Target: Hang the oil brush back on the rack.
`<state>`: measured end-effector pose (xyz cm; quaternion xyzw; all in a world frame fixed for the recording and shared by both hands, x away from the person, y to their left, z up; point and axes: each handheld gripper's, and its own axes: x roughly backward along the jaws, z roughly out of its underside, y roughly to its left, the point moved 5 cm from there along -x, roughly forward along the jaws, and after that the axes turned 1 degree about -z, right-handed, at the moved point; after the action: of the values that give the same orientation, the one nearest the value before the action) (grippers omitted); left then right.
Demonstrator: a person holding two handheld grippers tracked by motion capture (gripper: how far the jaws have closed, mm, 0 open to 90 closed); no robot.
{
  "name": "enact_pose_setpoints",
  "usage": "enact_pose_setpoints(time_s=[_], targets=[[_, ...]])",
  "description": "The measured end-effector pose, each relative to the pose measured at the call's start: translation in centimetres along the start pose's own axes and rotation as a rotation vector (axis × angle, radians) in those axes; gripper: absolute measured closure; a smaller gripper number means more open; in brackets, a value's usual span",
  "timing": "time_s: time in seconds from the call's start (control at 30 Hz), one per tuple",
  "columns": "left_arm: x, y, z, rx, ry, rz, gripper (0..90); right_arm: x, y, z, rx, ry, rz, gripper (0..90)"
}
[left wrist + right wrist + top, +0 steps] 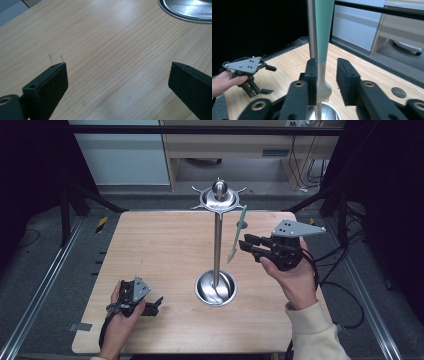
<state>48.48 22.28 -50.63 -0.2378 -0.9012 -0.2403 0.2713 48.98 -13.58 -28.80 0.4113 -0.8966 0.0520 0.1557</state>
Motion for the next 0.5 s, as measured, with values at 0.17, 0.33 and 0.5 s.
enact_pose_setpoints(time_s=[0.17, 0.33, 0.5], targets=[[0.0, 0.1, 0.0, 0.001, 0.0, 0.001, 2.2, 0.5, -0.1, -0.1, 0.005, 0.007, 0.044, 50.2], [0.0, 0.1, 0.0, 0.001, 0.002, -0.001, 2.2, 1.2, -0.4, -0.2, 0.006, -0.005, 0.076, 40.8], [0.1, 0.1, 0.0, 0.002, 0.001, 0.0, 2.2, 2.1, -1.2, 0.1, -0.017, -0.004, 0.137, 28.8]])
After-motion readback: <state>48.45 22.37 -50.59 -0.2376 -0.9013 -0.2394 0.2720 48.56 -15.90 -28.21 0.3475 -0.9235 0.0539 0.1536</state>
